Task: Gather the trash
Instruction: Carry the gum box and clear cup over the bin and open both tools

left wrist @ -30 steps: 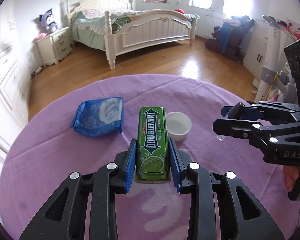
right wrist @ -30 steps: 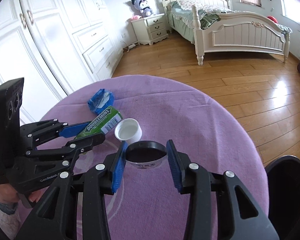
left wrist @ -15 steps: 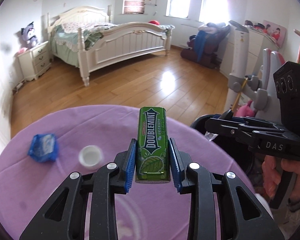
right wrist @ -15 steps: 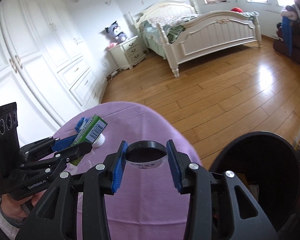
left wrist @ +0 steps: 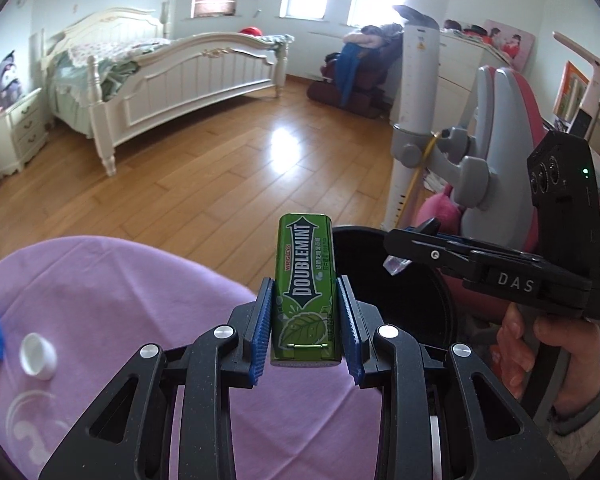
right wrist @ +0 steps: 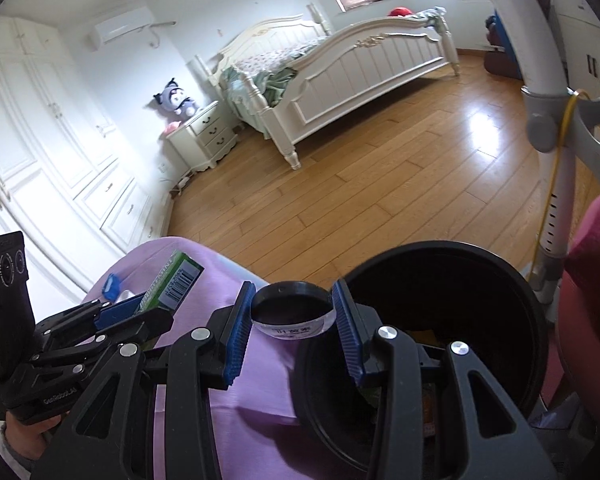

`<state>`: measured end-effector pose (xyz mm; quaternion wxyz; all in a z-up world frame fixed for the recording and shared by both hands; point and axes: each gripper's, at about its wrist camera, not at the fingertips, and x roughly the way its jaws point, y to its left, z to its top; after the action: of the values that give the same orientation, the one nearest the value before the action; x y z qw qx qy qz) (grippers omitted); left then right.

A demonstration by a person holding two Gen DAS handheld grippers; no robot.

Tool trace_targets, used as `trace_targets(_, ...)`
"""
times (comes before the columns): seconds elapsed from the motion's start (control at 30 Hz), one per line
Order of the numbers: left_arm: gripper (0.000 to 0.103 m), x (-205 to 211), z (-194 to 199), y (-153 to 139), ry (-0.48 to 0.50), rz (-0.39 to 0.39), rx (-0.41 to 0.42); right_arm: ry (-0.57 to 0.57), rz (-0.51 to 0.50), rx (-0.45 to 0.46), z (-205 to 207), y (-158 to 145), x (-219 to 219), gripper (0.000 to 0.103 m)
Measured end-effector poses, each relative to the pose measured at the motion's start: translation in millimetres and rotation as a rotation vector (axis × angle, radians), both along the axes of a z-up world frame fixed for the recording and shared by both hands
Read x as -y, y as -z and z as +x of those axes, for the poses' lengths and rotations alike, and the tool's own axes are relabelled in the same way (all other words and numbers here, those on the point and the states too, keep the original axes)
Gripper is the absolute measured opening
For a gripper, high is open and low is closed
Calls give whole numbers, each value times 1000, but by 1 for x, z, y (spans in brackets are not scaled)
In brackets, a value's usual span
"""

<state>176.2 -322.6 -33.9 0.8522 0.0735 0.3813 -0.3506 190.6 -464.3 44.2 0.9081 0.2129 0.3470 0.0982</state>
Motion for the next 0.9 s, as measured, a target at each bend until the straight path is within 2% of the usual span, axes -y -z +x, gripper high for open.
trace_targets(0.37,32,58,0,25,67,19,-67,79,35,-71,-10,34,49,40)
trace_targets(0.83,32,82,-2,39,115,45,-97,123,57,-118,-13,57,74,40)
trace_targets(0.9,32,84,-2,40,118,50,-103,135,65,-121,-13,59,78,42)
